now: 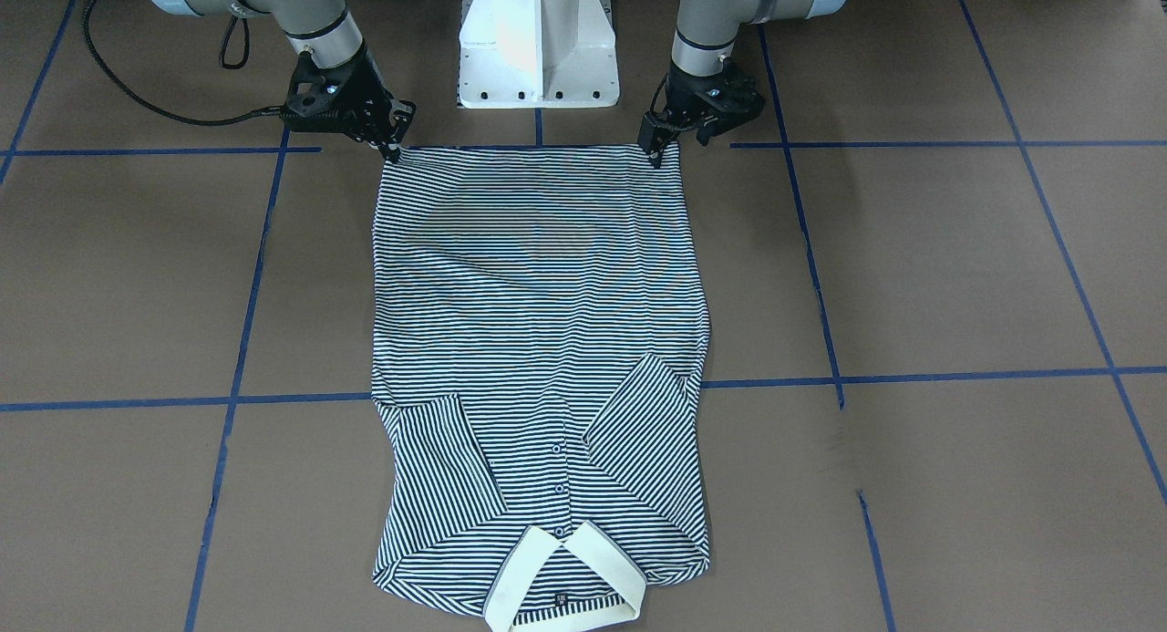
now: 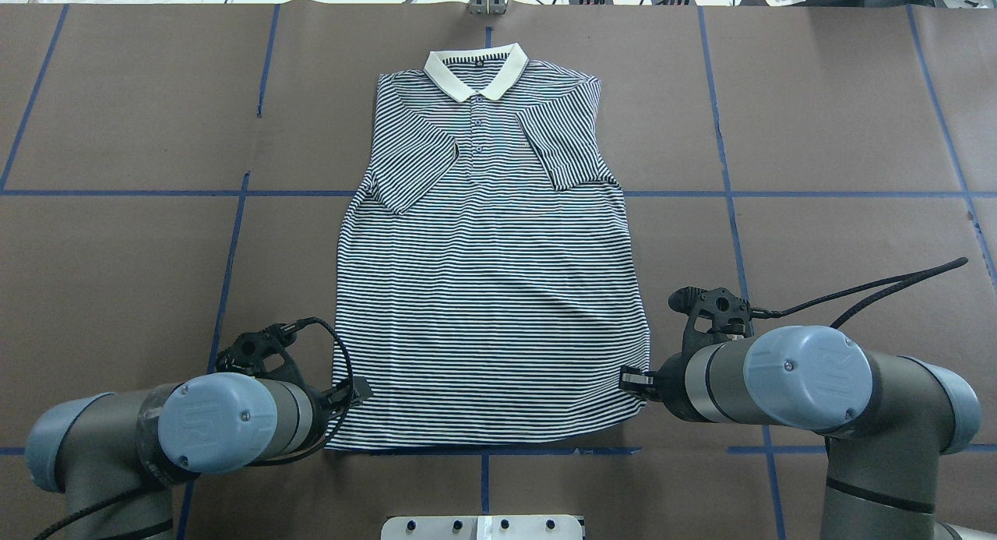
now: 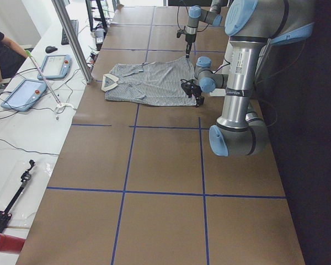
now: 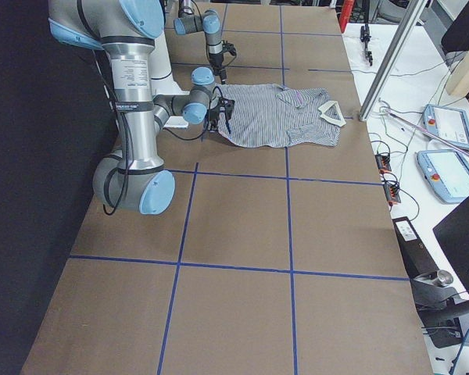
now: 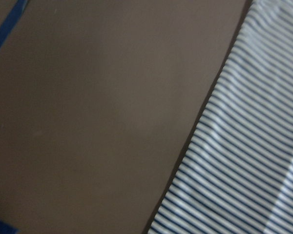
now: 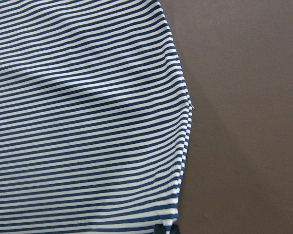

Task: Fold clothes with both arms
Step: 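Lower both grippers and grasp the two hem corners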

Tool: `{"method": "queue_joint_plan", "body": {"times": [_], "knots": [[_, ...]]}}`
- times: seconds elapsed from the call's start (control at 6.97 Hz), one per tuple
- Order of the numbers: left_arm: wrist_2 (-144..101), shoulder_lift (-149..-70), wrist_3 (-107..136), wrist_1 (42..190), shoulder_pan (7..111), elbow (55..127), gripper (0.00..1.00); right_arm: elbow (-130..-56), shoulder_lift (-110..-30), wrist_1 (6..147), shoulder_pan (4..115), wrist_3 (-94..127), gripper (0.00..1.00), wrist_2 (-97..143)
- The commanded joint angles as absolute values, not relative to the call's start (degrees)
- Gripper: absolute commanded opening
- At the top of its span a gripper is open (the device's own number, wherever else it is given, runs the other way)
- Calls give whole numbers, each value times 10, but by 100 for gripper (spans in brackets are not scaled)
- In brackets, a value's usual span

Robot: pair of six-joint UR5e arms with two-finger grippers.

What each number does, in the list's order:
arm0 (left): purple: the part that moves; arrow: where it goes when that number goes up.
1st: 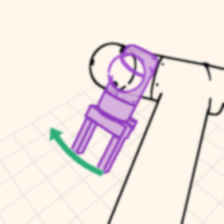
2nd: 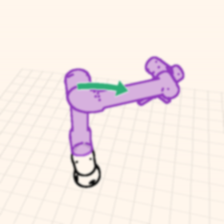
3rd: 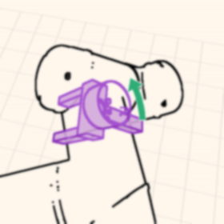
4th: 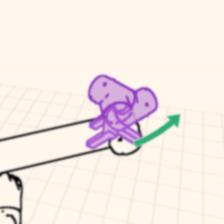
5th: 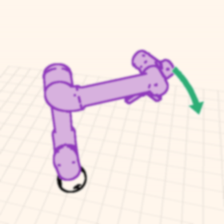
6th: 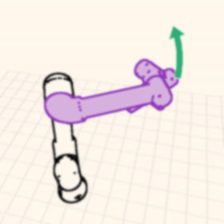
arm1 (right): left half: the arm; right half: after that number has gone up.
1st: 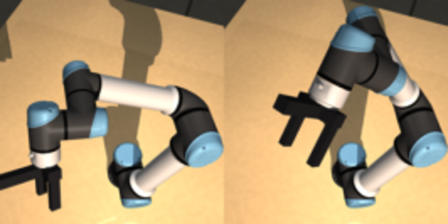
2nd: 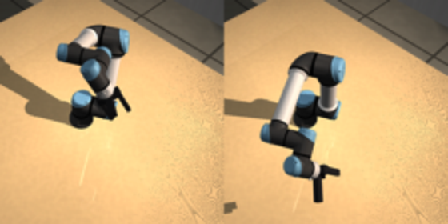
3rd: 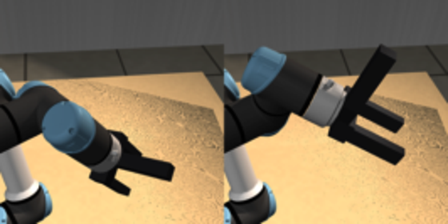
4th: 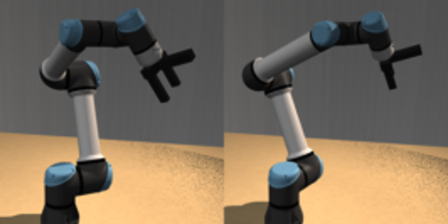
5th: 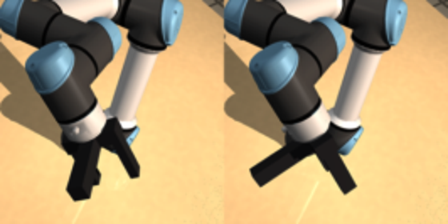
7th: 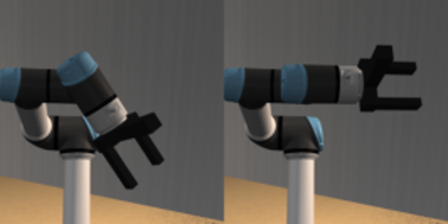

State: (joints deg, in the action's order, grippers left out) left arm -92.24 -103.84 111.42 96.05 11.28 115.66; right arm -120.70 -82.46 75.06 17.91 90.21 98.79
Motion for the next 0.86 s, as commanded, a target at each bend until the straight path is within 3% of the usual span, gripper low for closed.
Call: {"method": "queue_joint_plan", "body": {"times": [0.0, 0.29, 0.72], "knots": [[-921, -1038, 1119, 954, 107, 1155, 94, -1207, -824, 751, 180, 902, 0, 988], [-921, -1040, 1119, 954, 106, 1153, 87, -1208, -824, 751, 180, 902, 0, 988], [-921, -1043, 1119, 952, 96, 1142, 84, -1209, -824, 751, 182, 902, 0, 988]]}}
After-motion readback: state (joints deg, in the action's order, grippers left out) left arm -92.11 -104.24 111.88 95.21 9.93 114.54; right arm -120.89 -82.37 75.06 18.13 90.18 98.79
